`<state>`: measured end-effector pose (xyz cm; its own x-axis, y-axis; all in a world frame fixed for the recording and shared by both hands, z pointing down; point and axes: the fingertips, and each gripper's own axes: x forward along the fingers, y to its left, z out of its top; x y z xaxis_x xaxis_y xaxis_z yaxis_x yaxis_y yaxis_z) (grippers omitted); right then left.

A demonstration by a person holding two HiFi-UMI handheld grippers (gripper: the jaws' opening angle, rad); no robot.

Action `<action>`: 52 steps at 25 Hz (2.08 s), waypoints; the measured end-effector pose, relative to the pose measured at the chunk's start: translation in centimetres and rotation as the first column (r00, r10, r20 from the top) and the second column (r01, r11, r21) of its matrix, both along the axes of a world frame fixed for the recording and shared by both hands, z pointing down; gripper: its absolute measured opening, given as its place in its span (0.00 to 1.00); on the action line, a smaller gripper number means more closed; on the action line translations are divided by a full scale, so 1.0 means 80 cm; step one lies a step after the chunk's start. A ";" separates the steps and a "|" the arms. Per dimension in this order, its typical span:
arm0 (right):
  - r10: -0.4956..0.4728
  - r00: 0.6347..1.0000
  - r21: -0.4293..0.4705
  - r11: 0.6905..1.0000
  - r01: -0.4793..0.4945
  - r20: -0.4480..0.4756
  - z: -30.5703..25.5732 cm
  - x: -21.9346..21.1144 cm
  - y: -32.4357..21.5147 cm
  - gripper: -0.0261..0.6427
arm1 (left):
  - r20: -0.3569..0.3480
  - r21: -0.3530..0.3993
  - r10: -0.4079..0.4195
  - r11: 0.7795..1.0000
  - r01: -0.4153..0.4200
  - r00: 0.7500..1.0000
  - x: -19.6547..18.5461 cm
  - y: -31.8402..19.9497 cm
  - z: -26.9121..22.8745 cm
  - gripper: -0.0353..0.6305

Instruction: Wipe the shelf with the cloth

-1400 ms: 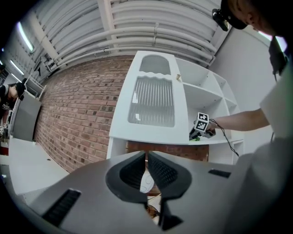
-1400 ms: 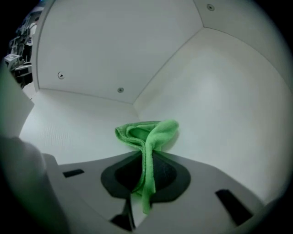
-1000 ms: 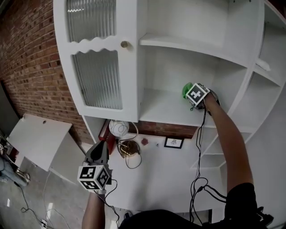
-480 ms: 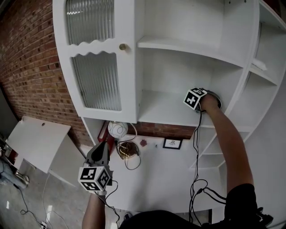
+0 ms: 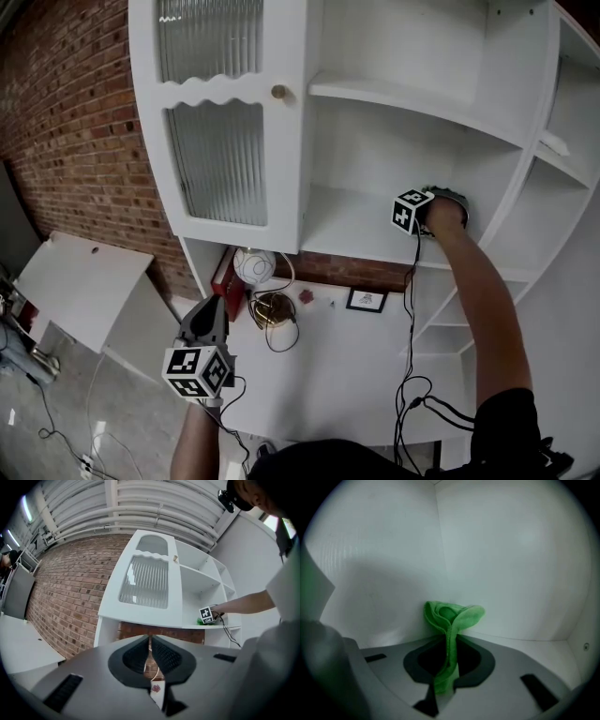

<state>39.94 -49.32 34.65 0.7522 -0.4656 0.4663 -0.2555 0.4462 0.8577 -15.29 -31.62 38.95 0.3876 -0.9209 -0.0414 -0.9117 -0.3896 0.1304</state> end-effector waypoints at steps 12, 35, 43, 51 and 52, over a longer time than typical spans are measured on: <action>-0.466 0.677 0.457 0.864 0.210 0.570 -0.077 -0.187 -0.032 0.10 | 0.018 0.011 0.005 1.000 -0.005 1.000 0.007 0.014 -0.011 0.08; -0.242 0.073 0.235 0.968 0.093 0.968 -0.016 -0.393 -0.070 0.10 | 0.031 0.007 -0.225 0.974 0.225 0.974 -0.111 0.085 -0.009 0.08; -0.264 0.220 0.238 0.961 0.138 0.939 -0.006 -0.364 -0.061 0.10 | 0.040 -0.012 -0.171 0.985 0.172 0.984 -0.089 0.070 0.001 0.08; -0.241 0.257 0.221 0.970 0.103 0.936 0.000 -0.312 -0.046 0.10 | 0.033 -0.013 -0.101 0.995 0.101 0.994 -0.056 0.049 0.004 0.08; -0.237 0.268 0.220 0.971 0.095 0.934 0.000 -0.303 -0.044 0.10 | 0.032 -0.013 -0.090 0.996 0.091 0.995 -0.050 0.047 0.004 0.08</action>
<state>15.71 -52.82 34.64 -0.2895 -0.6168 0.7319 -0.8484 0.5194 0.1022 -19.31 -27.88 39.26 0.3036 -0.9526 -0.0172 -0.9469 -0.3037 0.1058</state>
